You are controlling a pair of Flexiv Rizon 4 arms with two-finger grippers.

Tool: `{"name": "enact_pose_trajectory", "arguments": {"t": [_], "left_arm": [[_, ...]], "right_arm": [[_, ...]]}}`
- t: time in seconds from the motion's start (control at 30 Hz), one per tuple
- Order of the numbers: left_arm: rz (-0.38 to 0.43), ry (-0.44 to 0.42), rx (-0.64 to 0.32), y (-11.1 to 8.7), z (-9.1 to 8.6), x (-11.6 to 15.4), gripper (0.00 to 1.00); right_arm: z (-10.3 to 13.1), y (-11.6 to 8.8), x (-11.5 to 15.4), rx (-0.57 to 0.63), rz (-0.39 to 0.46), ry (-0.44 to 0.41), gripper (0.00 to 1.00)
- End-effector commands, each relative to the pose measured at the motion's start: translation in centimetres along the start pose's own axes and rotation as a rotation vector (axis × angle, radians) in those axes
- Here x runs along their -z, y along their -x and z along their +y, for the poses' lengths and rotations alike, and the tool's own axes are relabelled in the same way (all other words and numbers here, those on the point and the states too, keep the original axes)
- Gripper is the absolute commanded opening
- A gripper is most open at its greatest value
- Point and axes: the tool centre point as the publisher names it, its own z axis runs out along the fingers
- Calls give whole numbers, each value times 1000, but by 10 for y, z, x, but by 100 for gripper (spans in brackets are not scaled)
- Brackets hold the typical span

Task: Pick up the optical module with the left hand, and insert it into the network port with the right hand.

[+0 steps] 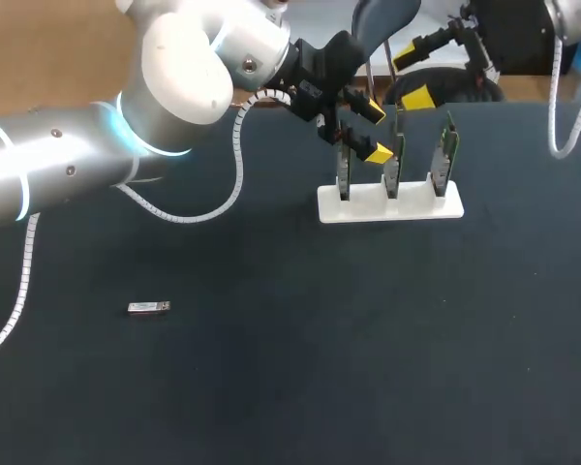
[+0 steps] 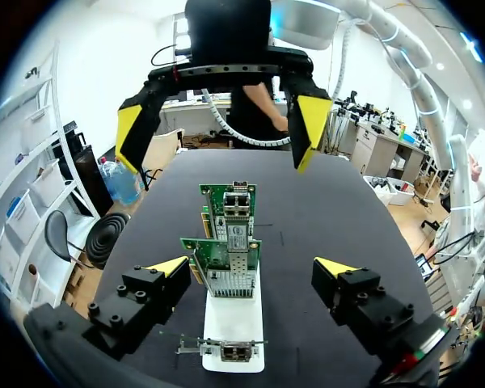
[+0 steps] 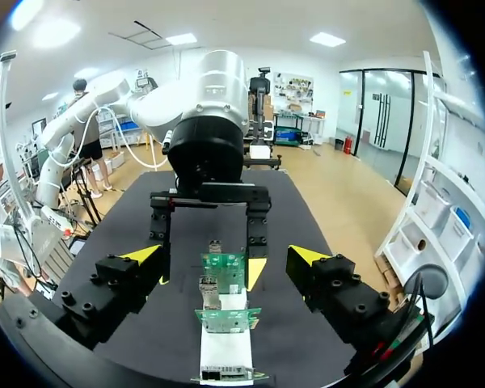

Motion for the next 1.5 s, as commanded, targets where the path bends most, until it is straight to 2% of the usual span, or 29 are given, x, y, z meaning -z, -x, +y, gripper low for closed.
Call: {"name": "enact_pose_trajectory", "arguments": {"t": [0.03, 0.27, 1.03, 1.5], "left_arm": [[4, 0, 2, 1, 0, 0, 100], [4, 0, 2, 1, 0, 0, 100], [4, 0, 2, 1, 0, 0, 100], [4, 0, 2, 1, 0, 0, 100]], "right_arm": [[1, 1, 0, 4, 0, -3, 0], [1, 2, -2, 10, 4, 1, 0], [7, -14, -12, -35, 16, 17, 0], [7, -31, -20, -86, 44, 33, 0]]}}
